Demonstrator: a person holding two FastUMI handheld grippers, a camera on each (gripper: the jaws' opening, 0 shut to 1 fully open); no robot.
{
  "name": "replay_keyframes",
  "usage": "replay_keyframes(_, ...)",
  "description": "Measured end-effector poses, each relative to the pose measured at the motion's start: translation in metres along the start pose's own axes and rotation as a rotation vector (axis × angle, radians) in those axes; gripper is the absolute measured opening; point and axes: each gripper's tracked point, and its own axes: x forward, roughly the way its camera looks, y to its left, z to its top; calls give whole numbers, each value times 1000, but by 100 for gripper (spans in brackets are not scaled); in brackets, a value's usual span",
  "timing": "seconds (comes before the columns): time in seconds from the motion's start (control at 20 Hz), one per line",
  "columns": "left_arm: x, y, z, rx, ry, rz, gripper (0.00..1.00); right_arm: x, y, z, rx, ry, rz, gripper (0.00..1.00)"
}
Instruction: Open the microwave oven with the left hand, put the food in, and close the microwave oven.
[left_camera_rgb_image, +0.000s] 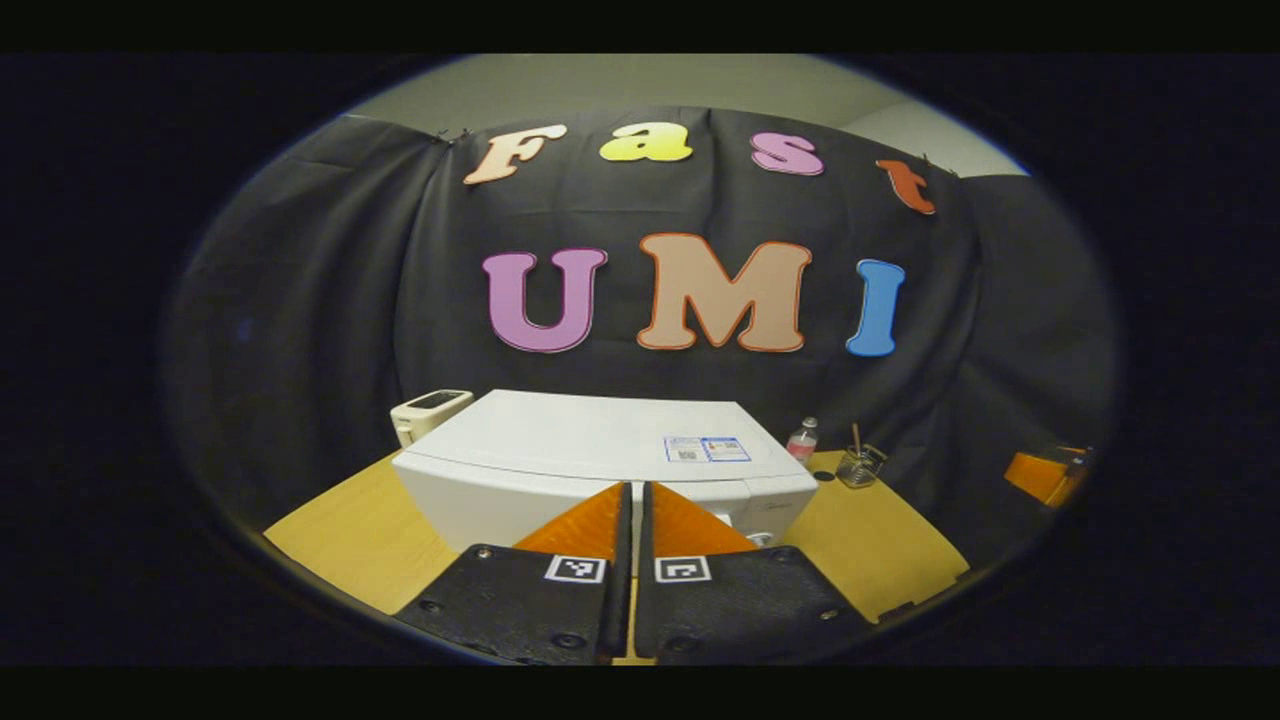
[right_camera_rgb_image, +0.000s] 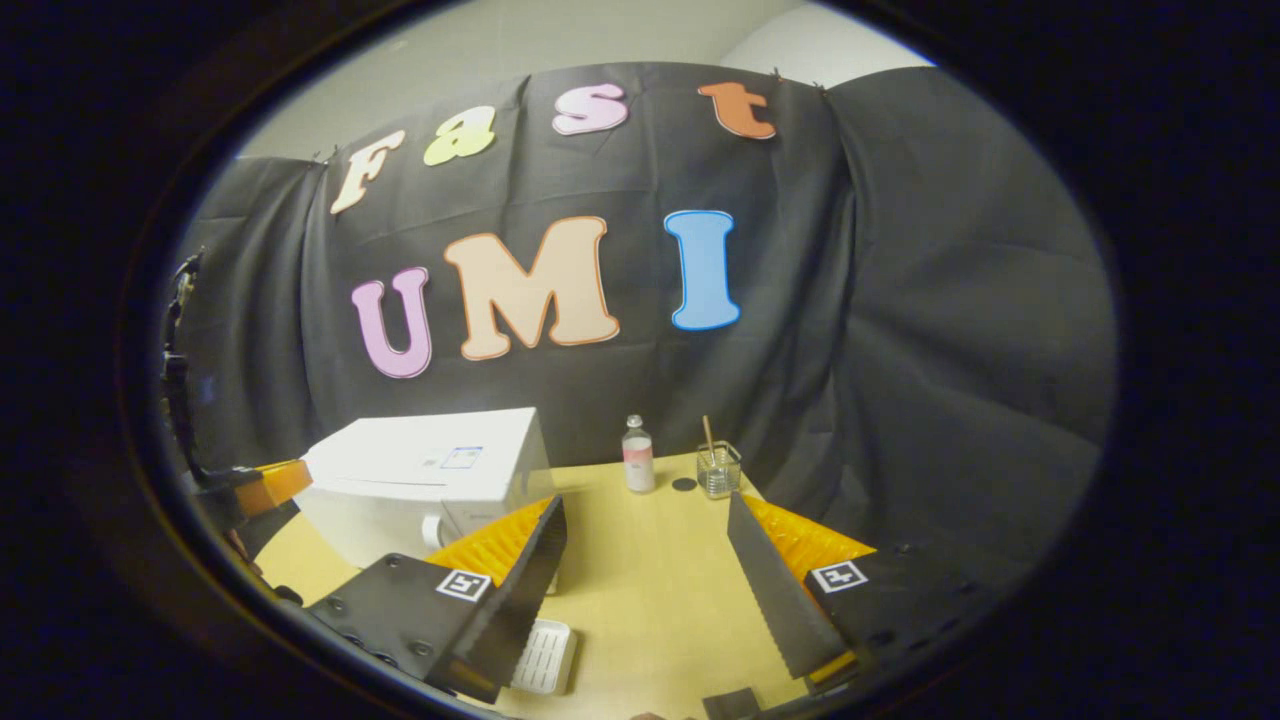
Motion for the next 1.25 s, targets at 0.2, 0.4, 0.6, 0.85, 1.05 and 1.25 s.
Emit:
replay_keyframes(0.2,-16,4,0,21,0,-2,12,-3,3,0,-9,1,18,92)
replay_keyframes(0.4,-15,5,7,5,-28,1,75,-6,5,2,-16,-2,29,92)
replay_keyframes(0.6,-27,8,26,-19,-60,12,96,-8,4,14,-16,-24,32,92)
replay_keyframes(0.85,-26,2,39,4,-85,-7,97,-11,1,29,-11,-57,21,92)
replay_keyframes(1.05,-24,-7,41,0,-86,-35,96,-15,-2,34,-10,-68,11,92)
replay_keyframes(1.25,-19,-20,37,24,-67,-72,96,-19,-8,37,-5,-78,1,92)
